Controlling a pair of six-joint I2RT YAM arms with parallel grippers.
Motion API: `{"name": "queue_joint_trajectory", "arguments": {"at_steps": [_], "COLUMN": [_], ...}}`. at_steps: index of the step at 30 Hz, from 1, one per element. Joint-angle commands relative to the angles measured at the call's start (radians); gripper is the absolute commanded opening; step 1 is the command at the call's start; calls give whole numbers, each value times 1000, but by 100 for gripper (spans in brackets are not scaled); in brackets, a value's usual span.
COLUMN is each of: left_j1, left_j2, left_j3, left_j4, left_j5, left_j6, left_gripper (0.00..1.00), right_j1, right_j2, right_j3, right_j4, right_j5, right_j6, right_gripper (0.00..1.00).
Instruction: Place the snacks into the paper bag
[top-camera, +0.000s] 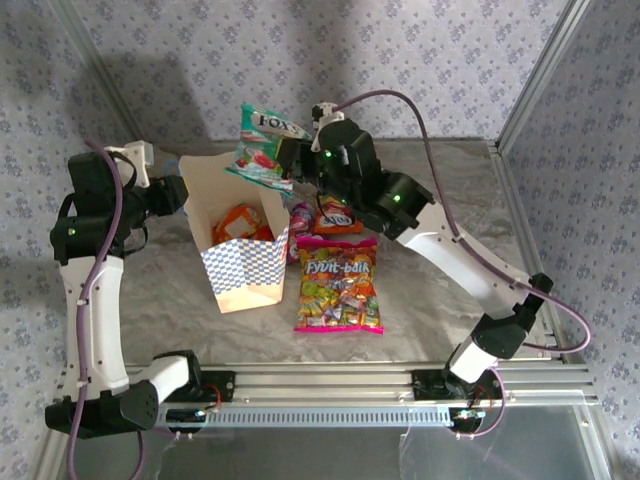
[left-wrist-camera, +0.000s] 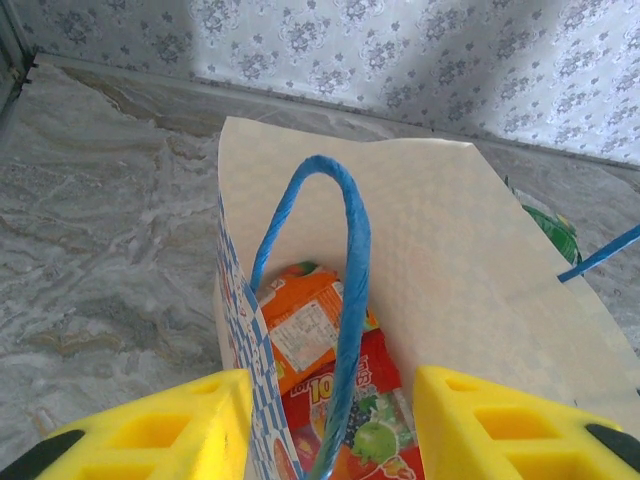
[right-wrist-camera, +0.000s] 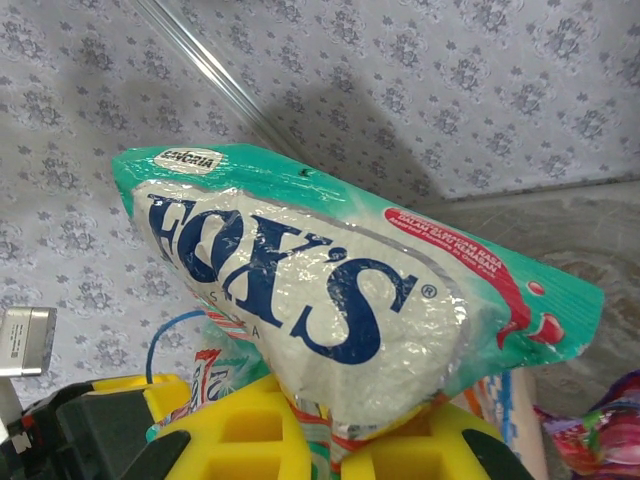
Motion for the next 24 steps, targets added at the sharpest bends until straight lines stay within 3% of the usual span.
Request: {"name": "queue_joint_trajectory", "arguments": {"at_steps": [1, 6, 12, 24], "left_j1": [-4, 3, 14, 79], "left_j2": [-4, -2, 7, -5], "left_j3": [4, -1, 1, -21], "left_j4": [29, 34, 46, 50], "left_j5": [-11, -31, -18, 5], "left_j6": [-5, -13, -29, -36], "left_gripper": [46, 44, 33, 33], "right_j1": [20, 52, 71, 88], "right_j2": [35, 112, 243, 379], "right_j3": [55, 149, 337, 496], "right_j4": [89, 45, -88, -209], "right_j5": [71, 132, 153, 215], "right_j6": [84, 111, 151, 354], "right_gripper": [0, 0, 0, 0]}}
